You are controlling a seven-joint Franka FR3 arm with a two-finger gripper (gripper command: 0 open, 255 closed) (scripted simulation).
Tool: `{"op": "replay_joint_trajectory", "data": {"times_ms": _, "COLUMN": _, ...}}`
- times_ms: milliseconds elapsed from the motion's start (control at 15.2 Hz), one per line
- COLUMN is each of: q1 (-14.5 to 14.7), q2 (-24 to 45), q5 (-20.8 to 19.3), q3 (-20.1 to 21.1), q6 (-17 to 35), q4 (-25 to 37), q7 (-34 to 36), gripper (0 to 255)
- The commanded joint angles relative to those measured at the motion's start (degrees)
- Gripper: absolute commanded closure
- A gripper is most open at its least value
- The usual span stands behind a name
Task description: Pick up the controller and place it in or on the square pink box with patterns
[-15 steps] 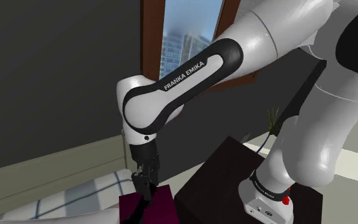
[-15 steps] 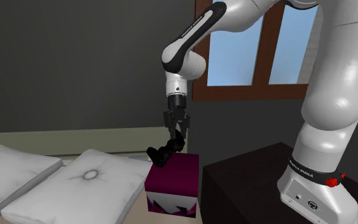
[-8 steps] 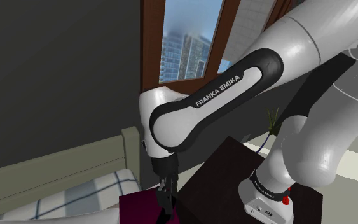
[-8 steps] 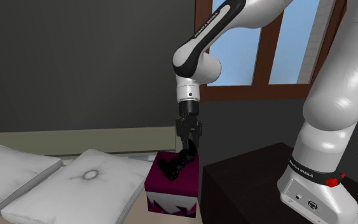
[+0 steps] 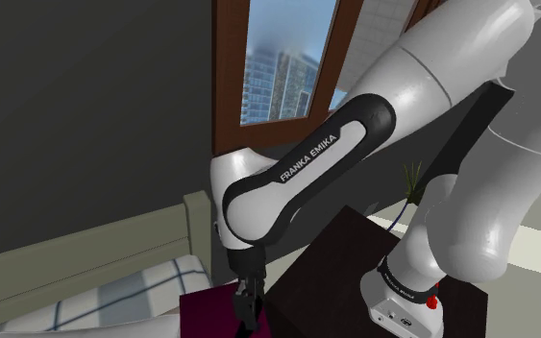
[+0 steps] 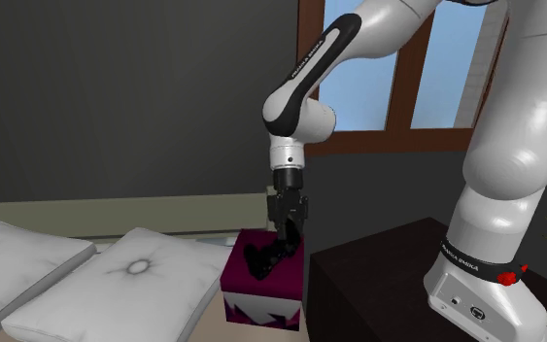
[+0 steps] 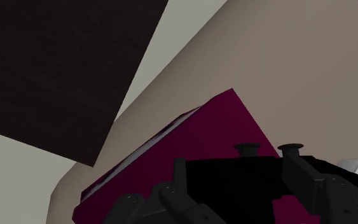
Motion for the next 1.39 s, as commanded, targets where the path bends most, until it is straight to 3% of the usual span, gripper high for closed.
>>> {"op": "replay_joint_trajectory", "data": {"times_ms": 0, "q1": 0.29, "q2": 1.81, "q5": 0.14, "q3": 0.24, "q6": 1.81, "q4": -0.58, "q7": -0.61, "gripper": 255}}
{"op": "replay_joint_trajectory", "data": {"times_ms": 264, "q1": 0.57, "q2": 5.28, "q5": -0.04, "q3": 0.18, "q6": 5.20, "q4": -0.63, "q7": -1.41, "gripper": 255}}
{"op": "replay_joint_trajectory", "data": {"times_ms": 792, "q1": 0.58, "q2": 5.38, "q5": -0.05, "q3": 0.18, "q6": 5.30, "q4": -0.63, "q7": -1.43, "gripper": 255}}
{"op": "replay_joint_trajectory", "data": {"times_ms": 858, "q1": 0.58, "q2": 5.41, "q5": -0.05, "q3": 0.18, "q6": 5.33, "q4": -0.63, "q7": -1.44, "gripper": 0}}
{"op": "replay_joint_trajectory", "data": {"times_ms": 1188, "q1": 0.58, "q2": 5.38, "q5": -0.05, "q3": 0.18, "q6": 5.30, "q4": -0.63, "q7": -1.43, "gripper": 0}}
{"op": "replay_joint_trajectory", "data": {"times_ms": 1320, "q1": -0.51, "q2": 2.73, "q5": -1.34, "q3": -0.69, "q6": 0.98, "q4": 0.78, "q7": -0.92, "gripper": 0}}
